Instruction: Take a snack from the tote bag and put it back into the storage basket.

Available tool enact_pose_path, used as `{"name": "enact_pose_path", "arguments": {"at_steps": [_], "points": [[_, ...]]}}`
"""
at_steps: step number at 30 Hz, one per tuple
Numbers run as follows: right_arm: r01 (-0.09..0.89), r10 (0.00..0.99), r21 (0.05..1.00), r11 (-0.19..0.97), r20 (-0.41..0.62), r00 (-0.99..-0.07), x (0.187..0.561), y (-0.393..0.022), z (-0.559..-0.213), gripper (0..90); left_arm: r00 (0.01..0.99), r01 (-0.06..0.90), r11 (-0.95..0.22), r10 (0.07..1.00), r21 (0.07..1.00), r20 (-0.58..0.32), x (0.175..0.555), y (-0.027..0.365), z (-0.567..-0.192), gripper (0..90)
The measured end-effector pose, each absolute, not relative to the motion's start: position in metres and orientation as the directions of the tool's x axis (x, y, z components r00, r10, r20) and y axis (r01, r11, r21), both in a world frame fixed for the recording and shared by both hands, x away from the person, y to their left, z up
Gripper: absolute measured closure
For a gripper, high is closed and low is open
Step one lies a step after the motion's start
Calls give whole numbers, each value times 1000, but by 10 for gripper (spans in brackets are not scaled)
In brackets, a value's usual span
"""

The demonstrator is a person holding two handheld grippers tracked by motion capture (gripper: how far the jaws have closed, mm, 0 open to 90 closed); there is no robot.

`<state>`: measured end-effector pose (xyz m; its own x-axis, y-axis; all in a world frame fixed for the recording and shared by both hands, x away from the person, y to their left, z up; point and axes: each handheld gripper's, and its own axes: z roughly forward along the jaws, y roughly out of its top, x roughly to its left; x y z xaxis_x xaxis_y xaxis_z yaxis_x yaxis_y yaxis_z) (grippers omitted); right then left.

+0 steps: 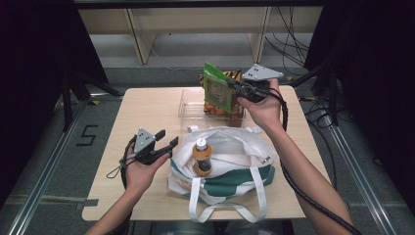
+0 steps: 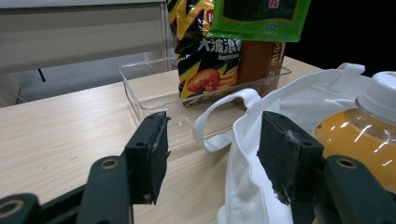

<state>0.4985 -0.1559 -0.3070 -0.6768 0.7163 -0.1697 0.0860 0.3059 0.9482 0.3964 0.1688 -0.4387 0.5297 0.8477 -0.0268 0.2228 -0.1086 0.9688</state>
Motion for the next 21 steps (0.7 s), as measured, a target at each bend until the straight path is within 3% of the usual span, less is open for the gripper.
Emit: {"name": "enact_pose_path", "arguments": {"at_steps": [21], "points": [[64,724,937,344,-221,-654,521,-139,-320,900,527,228,-107,849,968,-30,396,169,-439,421]]}}
